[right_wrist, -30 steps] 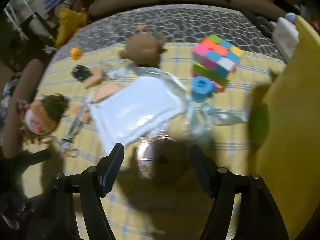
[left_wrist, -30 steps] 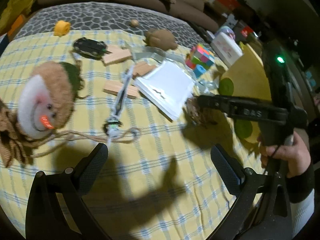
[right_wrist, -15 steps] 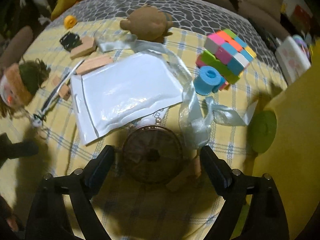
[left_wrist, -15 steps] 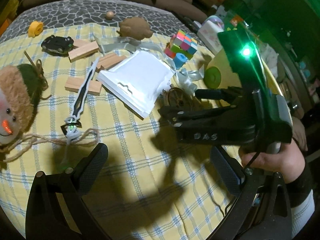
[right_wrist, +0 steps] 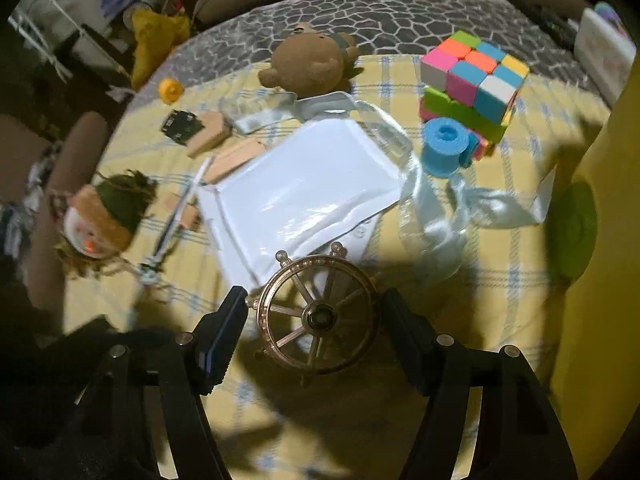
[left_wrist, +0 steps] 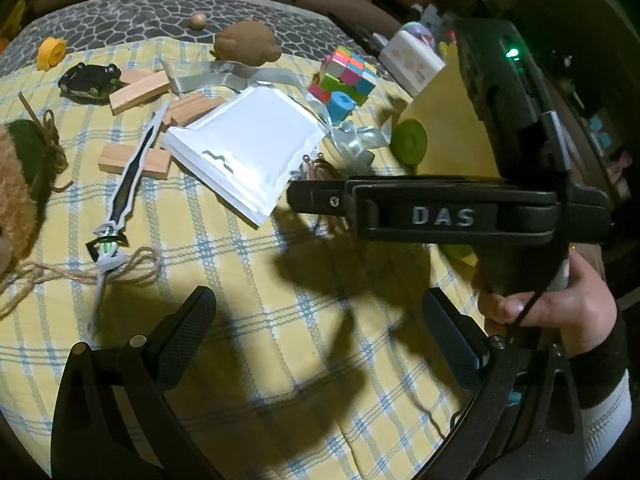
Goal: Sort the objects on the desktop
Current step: 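Lift the ship's wheel with the right gripper while the left gripper closes on its rim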
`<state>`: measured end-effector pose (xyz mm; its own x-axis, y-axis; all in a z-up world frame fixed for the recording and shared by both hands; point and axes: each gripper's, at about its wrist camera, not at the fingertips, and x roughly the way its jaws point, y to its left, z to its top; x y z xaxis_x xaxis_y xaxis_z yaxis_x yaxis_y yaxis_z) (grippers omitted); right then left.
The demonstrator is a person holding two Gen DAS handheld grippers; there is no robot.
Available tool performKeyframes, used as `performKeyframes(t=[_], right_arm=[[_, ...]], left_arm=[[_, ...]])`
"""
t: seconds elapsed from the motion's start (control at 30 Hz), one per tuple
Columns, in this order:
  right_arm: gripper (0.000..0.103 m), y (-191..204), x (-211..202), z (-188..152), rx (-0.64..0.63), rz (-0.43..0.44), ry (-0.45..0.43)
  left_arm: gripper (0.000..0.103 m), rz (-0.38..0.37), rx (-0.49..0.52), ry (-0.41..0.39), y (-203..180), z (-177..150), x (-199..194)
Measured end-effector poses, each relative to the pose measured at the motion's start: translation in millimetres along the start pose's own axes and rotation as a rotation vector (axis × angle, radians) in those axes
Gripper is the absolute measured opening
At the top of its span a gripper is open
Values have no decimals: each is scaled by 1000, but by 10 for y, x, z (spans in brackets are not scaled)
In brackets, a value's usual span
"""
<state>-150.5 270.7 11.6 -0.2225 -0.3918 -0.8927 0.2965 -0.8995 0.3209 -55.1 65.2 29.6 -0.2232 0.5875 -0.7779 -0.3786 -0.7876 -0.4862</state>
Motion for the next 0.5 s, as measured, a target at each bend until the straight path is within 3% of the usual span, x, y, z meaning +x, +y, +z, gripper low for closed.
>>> performKeyframes(t=[0.13, 0.17, 0.3, 0.5], right_arm=[[70, 132, -22, -59, 21, 102, 9], [70, 145, -28, -61, 23, 120, 10], [70, 252, -8, -86, 31, 181, 22], [70, 326, 25, -114, 29, 226, 38]], left_arm=[[102, 6, -4, -35, -4, 11, 2], [98, 12, 0, -46, -6, 13, 1], [49, 23, 7, -34, 41, 15, 54], [31, 46, -25, -56, 205, 14, 31]])
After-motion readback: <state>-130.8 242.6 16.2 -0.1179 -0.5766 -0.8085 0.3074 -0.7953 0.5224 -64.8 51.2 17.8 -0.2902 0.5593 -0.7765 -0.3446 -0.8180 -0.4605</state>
